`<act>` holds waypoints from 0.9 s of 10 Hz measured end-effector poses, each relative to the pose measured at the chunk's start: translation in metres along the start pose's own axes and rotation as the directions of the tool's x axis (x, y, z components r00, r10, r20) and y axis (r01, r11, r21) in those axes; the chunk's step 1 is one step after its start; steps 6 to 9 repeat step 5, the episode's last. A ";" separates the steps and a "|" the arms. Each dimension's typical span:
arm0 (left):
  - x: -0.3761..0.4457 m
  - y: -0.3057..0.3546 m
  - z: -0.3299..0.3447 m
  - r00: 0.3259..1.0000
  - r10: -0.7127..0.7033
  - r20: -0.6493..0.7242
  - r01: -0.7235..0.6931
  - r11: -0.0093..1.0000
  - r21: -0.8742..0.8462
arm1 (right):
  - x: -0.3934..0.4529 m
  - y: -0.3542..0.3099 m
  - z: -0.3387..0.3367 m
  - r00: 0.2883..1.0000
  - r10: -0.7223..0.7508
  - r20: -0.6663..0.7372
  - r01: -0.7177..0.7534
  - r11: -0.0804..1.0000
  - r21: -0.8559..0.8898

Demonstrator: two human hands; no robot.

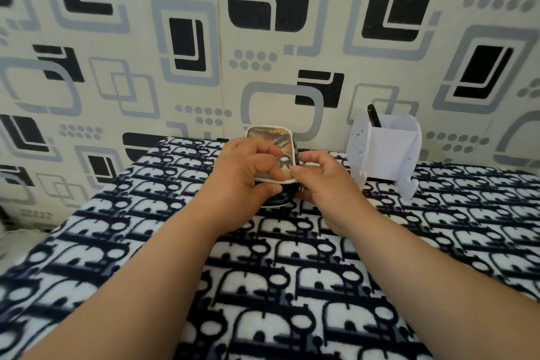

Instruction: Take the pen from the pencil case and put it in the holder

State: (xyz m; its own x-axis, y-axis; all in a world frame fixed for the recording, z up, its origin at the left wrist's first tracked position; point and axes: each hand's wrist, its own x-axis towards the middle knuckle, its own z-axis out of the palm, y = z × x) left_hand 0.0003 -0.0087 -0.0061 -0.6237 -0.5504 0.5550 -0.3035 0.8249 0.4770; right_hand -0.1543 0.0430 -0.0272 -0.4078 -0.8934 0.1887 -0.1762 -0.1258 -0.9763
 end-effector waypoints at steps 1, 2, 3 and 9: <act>-0.001 -0.009 -0.005 0.998 -0.043 0.035 0.042 0.999 0.032 | 0.002 0.000 0.012 0.999 0.033 -0.001 -0.033 0.998 -0.062; -0.002 -0.015 -0.007 0.988 -0.115 0.100 0.109 0.992 0.063 | 0.005 0.004 0.019 0.999 0.033 -0.001 -0.032 0.977 -0.210; -0.004 -0.017 -0.005 0.975 -0.164 0.147 0.153 0.985 0.083 | 0.005 0.005 0.020 0.998 0.052 -0.027 -0.058 0.945 -0.321; -0.004 -0.013 -0.005 0.970 -0.238 0.048 0.239 0.971 -0.024 | 0.000 0.005 0.027 0.995 0.019 -0.100 -0.061 0.895 -0.442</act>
